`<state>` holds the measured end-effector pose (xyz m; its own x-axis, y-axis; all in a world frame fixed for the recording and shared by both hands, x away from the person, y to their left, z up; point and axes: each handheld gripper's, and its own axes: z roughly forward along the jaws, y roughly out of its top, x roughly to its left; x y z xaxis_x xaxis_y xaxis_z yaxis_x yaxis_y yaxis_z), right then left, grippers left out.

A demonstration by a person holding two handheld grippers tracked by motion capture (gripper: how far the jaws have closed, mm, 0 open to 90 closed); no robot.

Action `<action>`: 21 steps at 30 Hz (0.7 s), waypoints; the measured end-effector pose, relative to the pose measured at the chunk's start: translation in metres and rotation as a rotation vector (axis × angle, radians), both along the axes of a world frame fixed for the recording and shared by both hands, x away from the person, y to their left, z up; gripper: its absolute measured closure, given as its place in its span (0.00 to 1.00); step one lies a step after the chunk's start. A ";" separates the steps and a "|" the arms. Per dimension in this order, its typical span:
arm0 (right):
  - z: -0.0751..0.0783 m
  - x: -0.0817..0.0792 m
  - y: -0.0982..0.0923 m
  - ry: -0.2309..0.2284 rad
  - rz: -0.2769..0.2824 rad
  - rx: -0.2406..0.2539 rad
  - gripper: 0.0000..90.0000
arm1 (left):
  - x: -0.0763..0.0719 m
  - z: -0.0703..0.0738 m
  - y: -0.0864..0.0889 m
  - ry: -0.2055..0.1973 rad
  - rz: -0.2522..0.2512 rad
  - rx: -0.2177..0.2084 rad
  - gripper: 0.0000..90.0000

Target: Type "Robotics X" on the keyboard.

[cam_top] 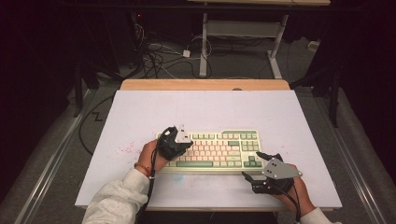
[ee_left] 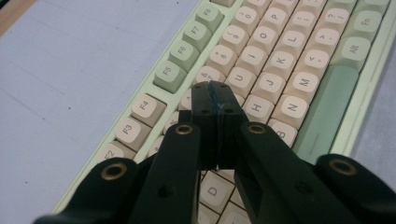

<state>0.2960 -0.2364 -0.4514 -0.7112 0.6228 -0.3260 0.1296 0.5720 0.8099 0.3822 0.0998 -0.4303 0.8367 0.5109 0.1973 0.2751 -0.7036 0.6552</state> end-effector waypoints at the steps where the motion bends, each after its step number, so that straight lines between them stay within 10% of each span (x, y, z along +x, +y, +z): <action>1: 0.000 0.000 0.000 -0.001 0.000 0.000 0.22 | 0.000 0.001 0.001 -0.005 0.000 0.002 0.97; 11: 0.000 0.001 0.000 0.001 -0.003 0.001 0.22 | -0.007 0.006 0.006 -0.037 -0.008 -0.039 0.93; 21: 0.000 0.001 0.000 0.002 -0.004 0.005 0.22 | -0.016 0.009 0.014 -0.089 -0.017 -0.068 0.50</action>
<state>0.2968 -0.2367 -0.4509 -0.7091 0.6273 -0.3218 0.1333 0.5675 0.8125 0.3658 0.1140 -0.4213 0.8261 0.5116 0.2362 0.2024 -0.6605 0.7231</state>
